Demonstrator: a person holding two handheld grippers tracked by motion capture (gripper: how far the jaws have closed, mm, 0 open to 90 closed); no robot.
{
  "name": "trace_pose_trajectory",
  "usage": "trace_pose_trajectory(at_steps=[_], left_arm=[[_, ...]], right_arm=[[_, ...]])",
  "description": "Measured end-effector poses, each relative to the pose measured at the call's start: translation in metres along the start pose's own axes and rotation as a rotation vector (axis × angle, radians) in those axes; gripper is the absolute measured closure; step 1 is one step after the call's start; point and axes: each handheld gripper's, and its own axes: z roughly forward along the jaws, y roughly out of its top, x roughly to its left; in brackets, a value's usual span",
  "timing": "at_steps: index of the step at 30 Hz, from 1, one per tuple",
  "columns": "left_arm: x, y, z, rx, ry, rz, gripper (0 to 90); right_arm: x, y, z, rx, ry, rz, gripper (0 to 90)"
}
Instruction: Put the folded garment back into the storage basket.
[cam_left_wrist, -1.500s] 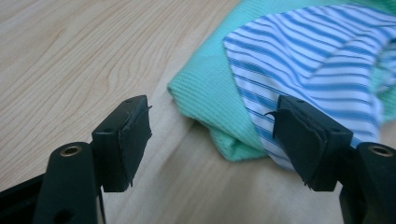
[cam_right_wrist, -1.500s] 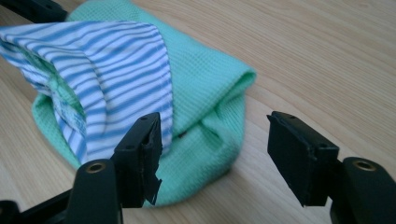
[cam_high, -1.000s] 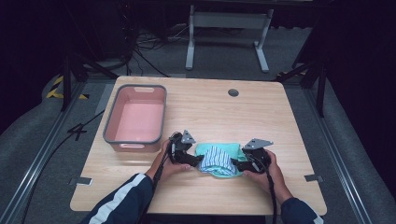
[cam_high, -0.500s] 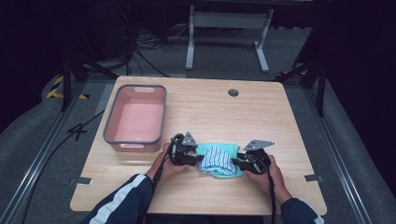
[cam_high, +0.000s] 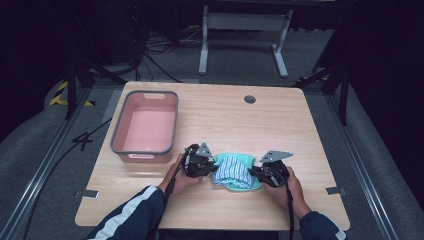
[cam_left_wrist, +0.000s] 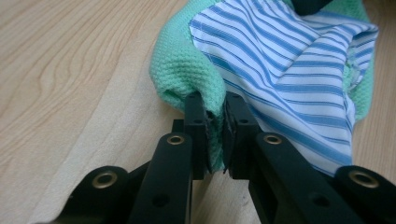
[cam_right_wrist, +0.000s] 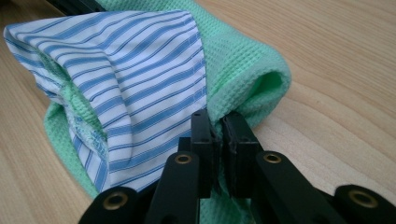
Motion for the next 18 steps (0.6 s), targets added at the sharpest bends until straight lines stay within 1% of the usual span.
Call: trace_pose_trajectory(at_steps=[2,5,6,9,12,13,15,18], left_arm=[[-0.004,0.003,-0.003,0.002,0.009,0.015,82.7],[-0.003,0.004,-0.007,0.006,0.009,0.025,82.8],[-0.004,0.005,-0.009,0.007,0.010,0.023,82.8],[-0.006,0.008,-0.013,0.009,0.027,0.041,82.8],[-0.008,0.011,-0.017,-0.001,0.028,0.046,82.8],[-0.008,0.013,-0.019,0.000,0.031,0.054,82.8],[-0.007,0.015,-0.022,-0.009,0.036,0.049,82.8],[-0.006,0.017,-0.024,-0.012,0.033,0.048,82.9]], right_arm=[[0.002,0.002,-0.002,-0.002,0.003,-0.017,84.5],[0.003,0.003,-0.006,-0.020,0.008,-0.018,84.5],[0.003,0.004,-0.008,-0.028,0.011,-0.014,84.6],[0.003,0.007,-0.011,-0.044,0.013,-0.011,84.6],[0.004,0.010,-0.013,-0.053,0.013,-0.011,84.6],[0.004,0.012,-0.014,-0.057,0.013,-0.013,84.6],[0.003,0.015,-0.016,-0.073,0.015,-0.008,84.6],[0.004,0.017,-0.019,-0.082,0.011,-0.001,84.6]])
